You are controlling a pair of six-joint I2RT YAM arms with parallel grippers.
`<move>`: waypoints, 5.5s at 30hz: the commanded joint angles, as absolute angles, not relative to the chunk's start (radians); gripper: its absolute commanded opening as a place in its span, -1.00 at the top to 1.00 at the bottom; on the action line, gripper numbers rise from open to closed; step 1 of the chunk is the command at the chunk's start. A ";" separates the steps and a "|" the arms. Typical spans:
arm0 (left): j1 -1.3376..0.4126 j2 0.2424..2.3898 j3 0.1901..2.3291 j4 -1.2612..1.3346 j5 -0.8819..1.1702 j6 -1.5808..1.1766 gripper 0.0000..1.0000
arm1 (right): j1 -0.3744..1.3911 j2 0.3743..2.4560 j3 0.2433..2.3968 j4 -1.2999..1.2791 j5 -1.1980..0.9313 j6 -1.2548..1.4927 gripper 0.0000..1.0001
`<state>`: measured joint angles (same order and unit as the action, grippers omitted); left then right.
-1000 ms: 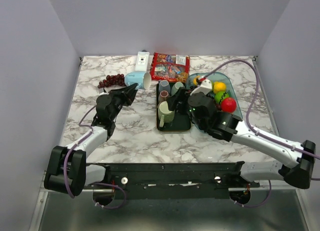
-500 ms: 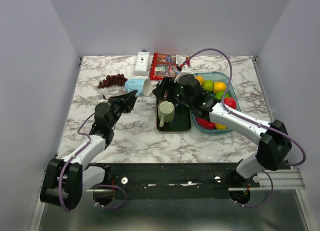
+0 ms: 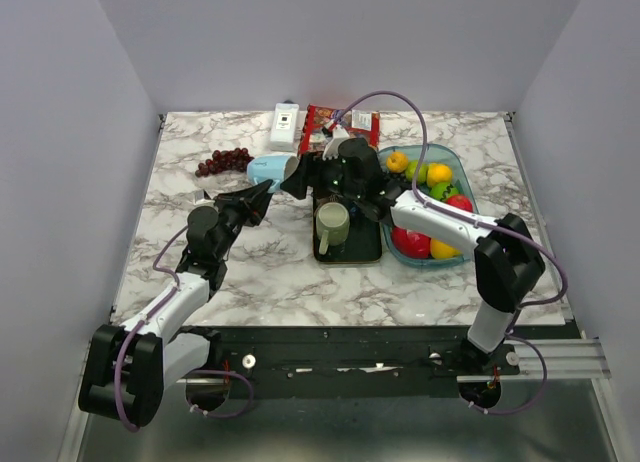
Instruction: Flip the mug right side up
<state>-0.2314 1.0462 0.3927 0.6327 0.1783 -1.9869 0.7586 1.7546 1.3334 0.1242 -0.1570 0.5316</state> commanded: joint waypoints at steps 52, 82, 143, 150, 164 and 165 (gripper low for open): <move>-0.287 1.006 0.437 0.817 0.175 -2.087 0.68 | 0.712 1.795 1.246 0.364 -0.166 0.690 0.99; -0.238 0.836 0.810 -0.333 0.054 -0.523 -0.88 | 0.710 2.086 1.850 -0.437 -0.092 0.339 0.99; -0.488 1.448 0.914 -0.071 -0.313 -0.279 -0.52 | 0.700 2.065 1.953 -0.499 0.021 0.271 -0.56; -0.460 1.509 0.951 -0.084 -0.253 -0.210 -0.69 | 0.687 1.935 1.852 -0.483 0.041 0.288 -0.63; -0.403 1.601 0.997 -0.008 -0.032 -0.173 0.06 | 0.655 1.618 1.507 -0.479 0.086 0.313 -0.67; -0.403 1.605 0.996 -0.005 -0.028 -0.167 0.11 | 0.657 1.608 1.494 -0.479 0.078 0.314 -0.67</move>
<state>-0.4011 1.5879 0.9703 -0.0544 -0.1047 -0.1978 0.6651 1.6741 1.5410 -0.4870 0.0578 0.2989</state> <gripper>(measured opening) 0.488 0.830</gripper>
